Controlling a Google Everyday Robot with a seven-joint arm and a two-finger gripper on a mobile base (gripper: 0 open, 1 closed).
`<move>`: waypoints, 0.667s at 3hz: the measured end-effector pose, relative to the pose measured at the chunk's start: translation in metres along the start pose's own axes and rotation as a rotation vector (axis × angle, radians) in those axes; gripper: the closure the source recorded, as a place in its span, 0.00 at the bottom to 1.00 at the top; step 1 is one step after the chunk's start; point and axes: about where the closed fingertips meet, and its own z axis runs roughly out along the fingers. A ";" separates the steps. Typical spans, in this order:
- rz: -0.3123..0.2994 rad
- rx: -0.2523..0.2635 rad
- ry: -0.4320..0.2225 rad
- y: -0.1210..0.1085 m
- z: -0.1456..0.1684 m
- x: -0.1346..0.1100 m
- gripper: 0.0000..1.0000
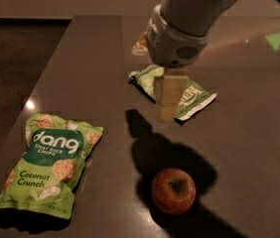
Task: Move green rice chip bag near apple
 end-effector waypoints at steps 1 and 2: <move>-0.141 -0.064 -0.029 0.015 0.024 -0.039 0.00; -0.269 -0.114 -0.044 0.032 0.043 -0.070 0.00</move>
Offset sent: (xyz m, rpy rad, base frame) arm -0.0723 0.1092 -0.0512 -0.0550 0.0565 0.4811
